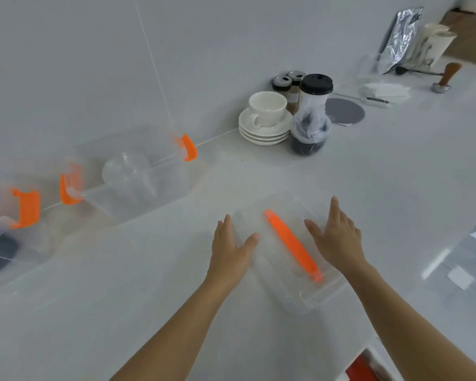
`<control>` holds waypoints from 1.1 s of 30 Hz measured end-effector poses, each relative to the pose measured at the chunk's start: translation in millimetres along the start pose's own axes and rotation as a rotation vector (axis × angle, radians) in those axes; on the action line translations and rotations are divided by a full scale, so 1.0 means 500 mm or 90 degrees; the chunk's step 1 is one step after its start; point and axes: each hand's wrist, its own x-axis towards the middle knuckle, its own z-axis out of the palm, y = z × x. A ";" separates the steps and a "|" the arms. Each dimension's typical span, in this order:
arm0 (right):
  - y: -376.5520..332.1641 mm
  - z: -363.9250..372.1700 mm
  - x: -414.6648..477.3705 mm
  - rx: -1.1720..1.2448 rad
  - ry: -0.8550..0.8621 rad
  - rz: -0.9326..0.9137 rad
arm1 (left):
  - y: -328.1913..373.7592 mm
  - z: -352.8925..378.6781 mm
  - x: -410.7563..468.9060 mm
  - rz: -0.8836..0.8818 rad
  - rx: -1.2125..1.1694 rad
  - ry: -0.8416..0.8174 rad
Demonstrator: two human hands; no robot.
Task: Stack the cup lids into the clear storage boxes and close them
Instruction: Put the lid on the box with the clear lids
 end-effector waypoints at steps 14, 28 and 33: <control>-0.004 0.033 -0.046 -0.056 -0.045 0.016 | 0.014 0.030 -0.031 -0.167 -0.373 -0.044; -0.156 -0.002 -0.060 0.184 0.019 -0.115 | 0.011 -0.121 -0.044 -0.157 -0.532 0.106; -0.197 0.015 -0.062 0.238 -0.019 -0.155 | -0.001 -0.197 -0.063 -0.148 -0.591 0.057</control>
